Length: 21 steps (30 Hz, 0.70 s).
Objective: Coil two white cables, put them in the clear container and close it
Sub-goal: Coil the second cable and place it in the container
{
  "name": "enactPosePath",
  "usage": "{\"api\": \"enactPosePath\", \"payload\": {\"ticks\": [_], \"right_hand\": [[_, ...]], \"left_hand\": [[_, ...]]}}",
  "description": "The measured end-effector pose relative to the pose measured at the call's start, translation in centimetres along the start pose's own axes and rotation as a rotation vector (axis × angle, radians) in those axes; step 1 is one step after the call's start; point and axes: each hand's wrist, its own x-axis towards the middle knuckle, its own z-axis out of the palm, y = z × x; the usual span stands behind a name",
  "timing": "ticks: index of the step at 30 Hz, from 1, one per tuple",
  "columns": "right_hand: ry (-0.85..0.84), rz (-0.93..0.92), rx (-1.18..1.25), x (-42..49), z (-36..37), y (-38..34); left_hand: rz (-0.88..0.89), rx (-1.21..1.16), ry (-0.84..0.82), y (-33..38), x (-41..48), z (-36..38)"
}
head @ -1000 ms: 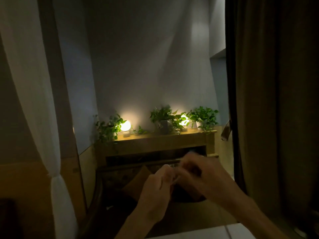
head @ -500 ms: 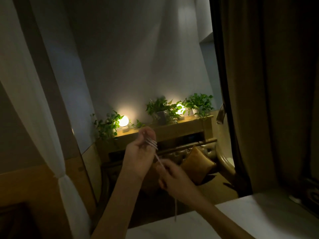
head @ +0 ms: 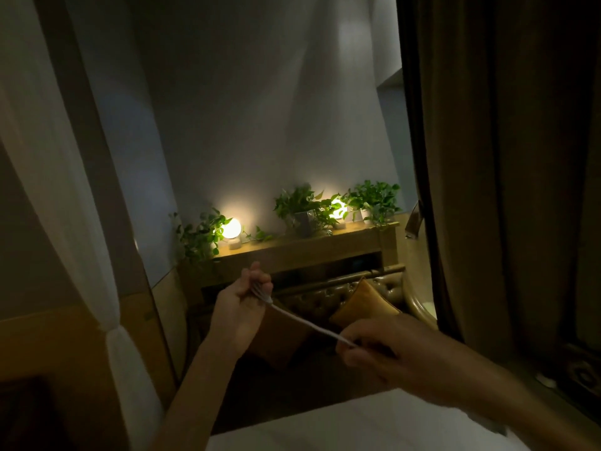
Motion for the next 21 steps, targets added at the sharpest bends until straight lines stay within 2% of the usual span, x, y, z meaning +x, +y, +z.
{"api": "enactPosePath", "payload": {"ticks": [3,5,7,8,9,11,13,15,17,19,21], "right_hand": [[0.025,-0.067,-0.019,0.4,0.2,-1.0],[0.172,-0.113,-0.251,1.6,-0.1,-1.3],[0.485,-0.217,-0.632,3.1,-1.5,-0.7],[0.636,-0.287,-0.687,3.7,-2.3,-0.4],[0.757,-0.334,-0.652,4.3,-2.8,-0.2],[0.897,-0.319,-0.549,5.7,-2.8,0.9],[0.846,-0.199,-0.343,7.1,-1.4,2.1],[0.556,-0.048,0.075,7.6,1.1,2.1],[0.365,0.030,0.287,7.4,4.0,1.4],[0.297,-0.010,0.158,6.7,5.9,0.6],[0.339,-0.064,-0.098,6.0,6.1,-0.1]], "left_hand": [[0.181,0.647,-0.041,-2.5,-1.5,0.8],[0.172,0.904,-0.130,-4.6,-3.0,1.3],[0.133,0.898,-0.239,-5.9,-4.9,1.7],[0.138,0.836,-0.295,-6.1,-5.9,2.0],[0.146,0.755,-0.334,-6.1,-6.8,2.6],[0.155,0.610,-0.401,-5.5,-8.2,4.1],[0.153,0.550,-0.443,-4.7,-8.4,5.7],[0.170,0.517,-0.436,-3.7,-7.3,6.5],[0.211,0.497,-0.354,-2.7,-5.7,6.6],[0.350,0.674,-0.213,-2.5,-3.8,5.6],[0.436,0.914,-0.165,-3.0,-3.0,4.1]]}}
